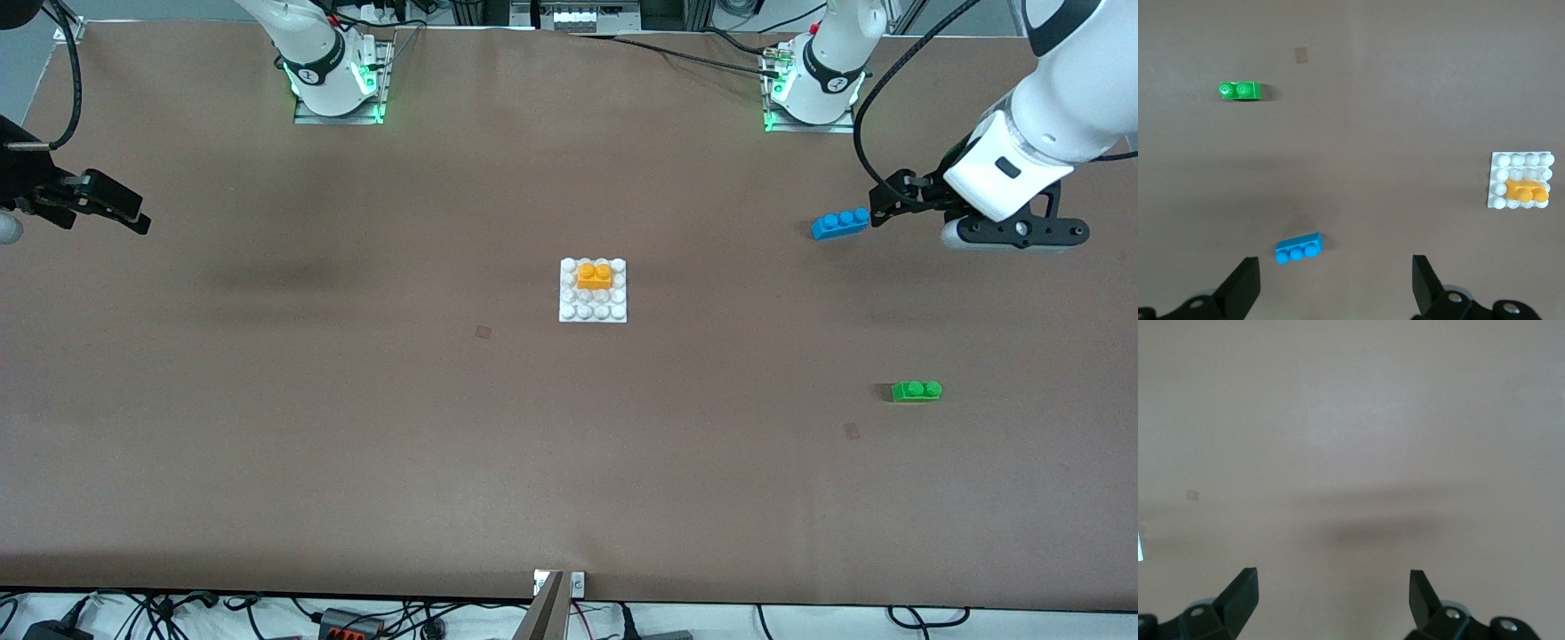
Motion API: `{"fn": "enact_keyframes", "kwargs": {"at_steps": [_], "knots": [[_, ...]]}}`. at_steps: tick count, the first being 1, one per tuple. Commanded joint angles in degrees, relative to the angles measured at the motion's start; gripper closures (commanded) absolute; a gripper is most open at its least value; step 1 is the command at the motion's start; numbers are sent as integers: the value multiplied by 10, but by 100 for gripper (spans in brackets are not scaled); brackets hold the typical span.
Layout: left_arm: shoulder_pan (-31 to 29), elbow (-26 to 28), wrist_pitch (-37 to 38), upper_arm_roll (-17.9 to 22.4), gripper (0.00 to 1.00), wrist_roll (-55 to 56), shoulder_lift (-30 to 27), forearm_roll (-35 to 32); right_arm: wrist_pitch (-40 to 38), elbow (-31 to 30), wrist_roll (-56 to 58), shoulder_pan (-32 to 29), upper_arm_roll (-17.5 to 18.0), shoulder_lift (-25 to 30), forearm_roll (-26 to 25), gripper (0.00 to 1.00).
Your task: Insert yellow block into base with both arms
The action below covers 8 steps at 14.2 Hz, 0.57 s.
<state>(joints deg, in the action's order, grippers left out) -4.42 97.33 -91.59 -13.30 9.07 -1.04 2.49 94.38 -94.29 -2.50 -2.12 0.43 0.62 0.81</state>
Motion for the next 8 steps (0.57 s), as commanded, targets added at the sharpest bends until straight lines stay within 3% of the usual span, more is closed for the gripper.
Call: {"fn": "enact_keyframes", "kwargs": {"at_steps": [1, 8], "knots": [[5, 14, -4, 9, 0, -15, -5, 12, -4, 12, 0, 1, 0, -4, 0, 0], [6, 7, -10, 35, 0, -63, 7, 17, -5, 12, 6, 2, 0, -4, -5, 0]]}}
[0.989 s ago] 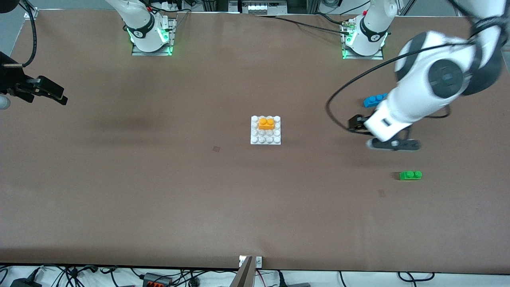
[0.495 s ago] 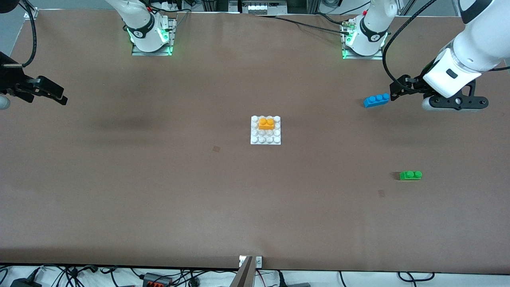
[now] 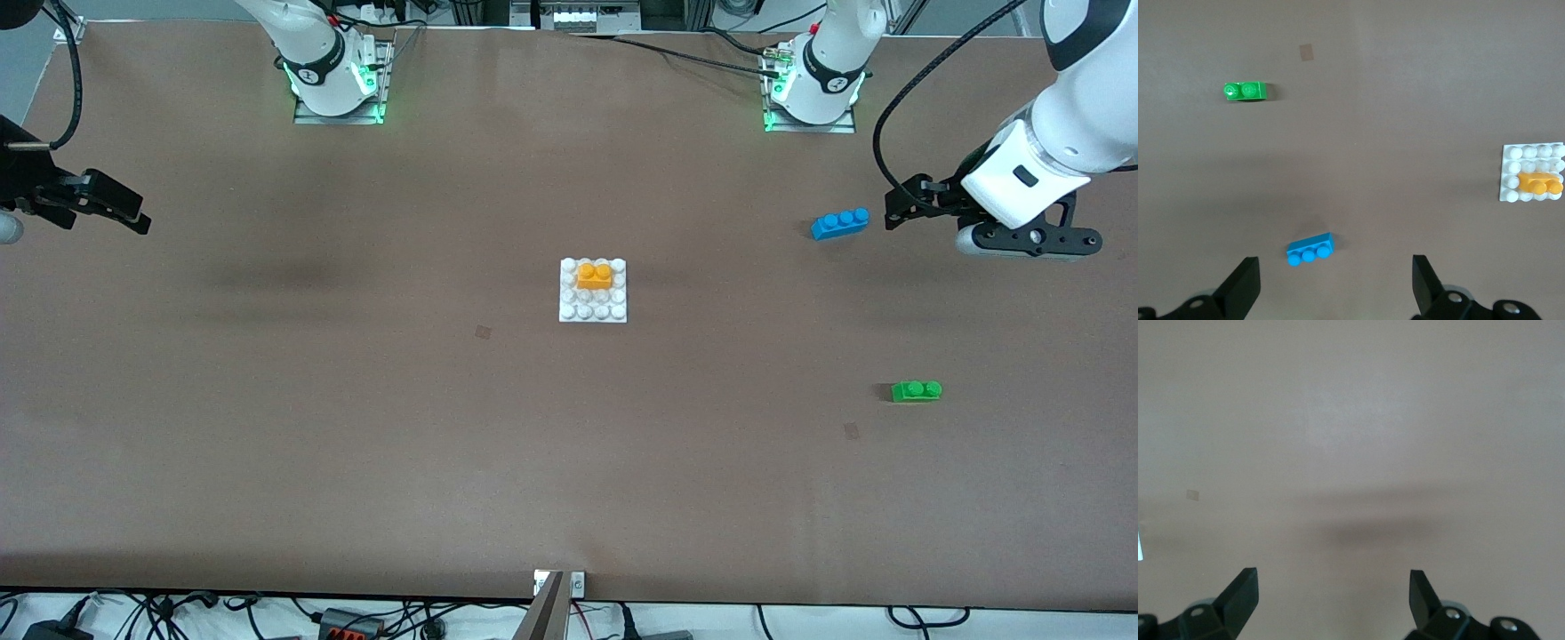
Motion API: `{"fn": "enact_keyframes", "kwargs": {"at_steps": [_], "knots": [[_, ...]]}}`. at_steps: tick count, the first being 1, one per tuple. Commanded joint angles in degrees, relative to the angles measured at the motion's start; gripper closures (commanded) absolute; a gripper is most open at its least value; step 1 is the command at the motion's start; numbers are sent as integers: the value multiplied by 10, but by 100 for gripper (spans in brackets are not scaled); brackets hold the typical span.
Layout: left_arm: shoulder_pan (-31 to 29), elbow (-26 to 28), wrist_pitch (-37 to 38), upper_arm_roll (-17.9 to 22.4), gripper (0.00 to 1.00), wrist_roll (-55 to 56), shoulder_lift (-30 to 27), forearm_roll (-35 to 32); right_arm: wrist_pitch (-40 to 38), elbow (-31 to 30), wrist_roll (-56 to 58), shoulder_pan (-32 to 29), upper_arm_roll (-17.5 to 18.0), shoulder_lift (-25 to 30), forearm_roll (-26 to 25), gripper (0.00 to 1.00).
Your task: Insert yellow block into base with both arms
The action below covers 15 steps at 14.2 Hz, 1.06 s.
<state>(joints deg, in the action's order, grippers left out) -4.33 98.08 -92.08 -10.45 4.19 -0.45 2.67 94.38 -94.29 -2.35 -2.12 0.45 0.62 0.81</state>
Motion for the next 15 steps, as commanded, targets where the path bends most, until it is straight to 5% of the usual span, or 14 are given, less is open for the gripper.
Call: {"fn": "enact_keyframes", "kwargs": {"at_steps": [1, 15], "knots": [[5, -4, -3, 7, 0, -16, 5, 15, -5, 12, 4, 1, 0, -4, -5, 0], [6, -6, 1, 13, 0, -51, 7, 15, -4, 17, 3, 7, 1, -4, -5, 0]]}}
